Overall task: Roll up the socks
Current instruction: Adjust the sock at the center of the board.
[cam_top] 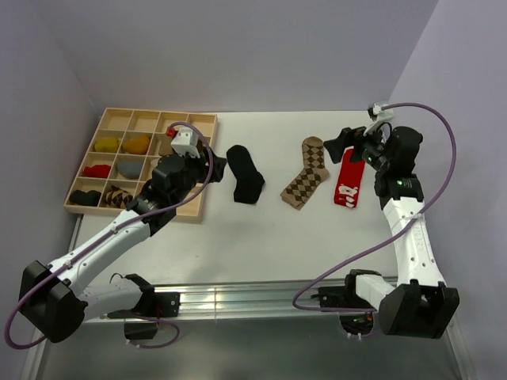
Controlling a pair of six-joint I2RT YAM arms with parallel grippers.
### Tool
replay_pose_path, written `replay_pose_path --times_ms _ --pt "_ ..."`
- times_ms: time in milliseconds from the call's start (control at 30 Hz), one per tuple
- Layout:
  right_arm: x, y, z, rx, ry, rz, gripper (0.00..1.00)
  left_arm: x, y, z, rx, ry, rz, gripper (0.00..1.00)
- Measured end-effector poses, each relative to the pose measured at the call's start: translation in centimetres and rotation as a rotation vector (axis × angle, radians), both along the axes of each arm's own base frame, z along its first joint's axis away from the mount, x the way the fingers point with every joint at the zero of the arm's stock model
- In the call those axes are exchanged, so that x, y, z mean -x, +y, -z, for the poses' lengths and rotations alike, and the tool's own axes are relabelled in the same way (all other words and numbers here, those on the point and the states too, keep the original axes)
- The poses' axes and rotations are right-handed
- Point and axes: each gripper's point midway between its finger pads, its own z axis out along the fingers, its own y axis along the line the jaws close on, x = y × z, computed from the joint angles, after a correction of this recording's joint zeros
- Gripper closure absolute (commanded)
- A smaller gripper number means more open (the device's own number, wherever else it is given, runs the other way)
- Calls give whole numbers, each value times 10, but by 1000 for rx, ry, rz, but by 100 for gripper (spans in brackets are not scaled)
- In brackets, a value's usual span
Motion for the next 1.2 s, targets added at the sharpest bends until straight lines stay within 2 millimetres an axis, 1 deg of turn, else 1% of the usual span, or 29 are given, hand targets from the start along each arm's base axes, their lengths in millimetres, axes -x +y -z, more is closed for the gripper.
replay_pose_path --times_ms 100,167,267,300,333,433,500,567,633,667,700,767,800,900,1033,1133,1200 --pt "-6 -1 10 17 22 -8 0 0 0 -2 3 -4 0 34" --pt "-11 2 16 38 45 -50 0 0 0 -4 4 -5 0 34" --pt "-27 7 24 85 68 -96 0 -1 -1 -7 7 -9 0 34" --pt "-32 11 29 111 73 -106 0 -1 -1 -8 9 -9 -1 34" --pt "-35 19 36 140 78 -127 0 -1 -1 -9 9 -9 -1 34" --pt "-35 65 61 228 97 -246 3 -1 0 -13 15 -11 -5 33" --pt "-33 97 82 289 112 -332 11 -2 1 -20 20 -14 -17 33" --pt "-30 124 104 339 142 -415 18 -3 3 -28 32 -15 -31 33" --pt "-29 145 128 390 177 -484 24 -5 5 -40 45 -24 -47 33" --pt "-29 152 140 415 192 -508 32 -5 5 -46 51 -29 -52 33" --pt "-29 156 151 439 207 -525 34 -6 6 -52 58 -35 -58 32" --pt "-24 163 170 479 242 -560 34 -5 9 -59 63 -36 -74 30" --pt "-21 166 176 495 254 -574 34 -5 11 -62 66 -36 -80 30" --pt "-14 174 185 559 240 -606 33 -4 14 -68 69 -33 -94 30" --pt "-2 199 192 642 190 -674 32 -4 17 -73 66 -27 -108 28" --pt "8 217 210 702 182 -733 32 -5 20 -79 69 -31 -118 27" --pt "12 222 226 745 196 -758 32 -5 22 -81 68 -30 -122 26"
